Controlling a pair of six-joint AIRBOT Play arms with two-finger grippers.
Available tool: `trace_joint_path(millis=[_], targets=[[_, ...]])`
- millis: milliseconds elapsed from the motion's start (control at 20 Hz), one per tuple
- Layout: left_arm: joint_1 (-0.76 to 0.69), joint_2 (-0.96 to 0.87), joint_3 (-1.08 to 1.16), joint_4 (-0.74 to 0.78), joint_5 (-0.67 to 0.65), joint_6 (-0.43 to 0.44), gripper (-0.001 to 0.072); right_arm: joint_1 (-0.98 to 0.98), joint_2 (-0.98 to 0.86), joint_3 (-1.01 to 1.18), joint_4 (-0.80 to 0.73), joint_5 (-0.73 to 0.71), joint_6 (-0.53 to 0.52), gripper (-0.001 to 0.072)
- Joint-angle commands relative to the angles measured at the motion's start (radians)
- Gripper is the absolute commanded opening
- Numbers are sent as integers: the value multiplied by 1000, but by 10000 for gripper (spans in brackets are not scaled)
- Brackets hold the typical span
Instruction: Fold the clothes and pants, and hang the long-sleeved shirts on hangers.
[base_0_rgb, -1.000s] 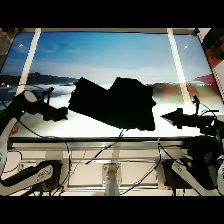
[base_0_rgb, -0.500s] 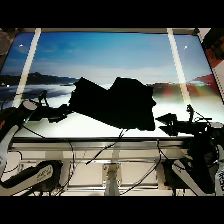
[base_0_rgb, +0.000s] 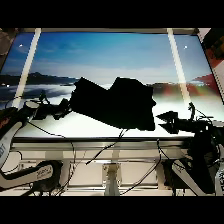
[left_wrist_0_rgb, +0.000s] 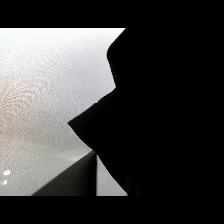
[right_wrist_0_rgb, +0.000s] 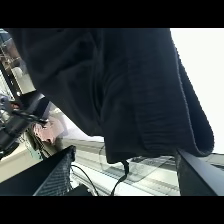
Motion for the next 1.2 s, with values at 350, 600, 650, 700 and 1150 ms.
trace_joint_path(millis=[350,600,650,700,1150], targets=[[1,189,16,-47,10,129,2,1,-3,6,-248,-13,155,694],[1,310,16,-46,9,132,3,79,-82,6,-143,-48,61,693],[1,312,16,-46,9,131,3,120,-104,6,-144,-56,58,693],[0,311,16,-46,9,131,3,161,-124,6,-140,-66,58,693],[-36,311,16,-45,10,131,3,430,-196,6,-46,-237,50,407]])
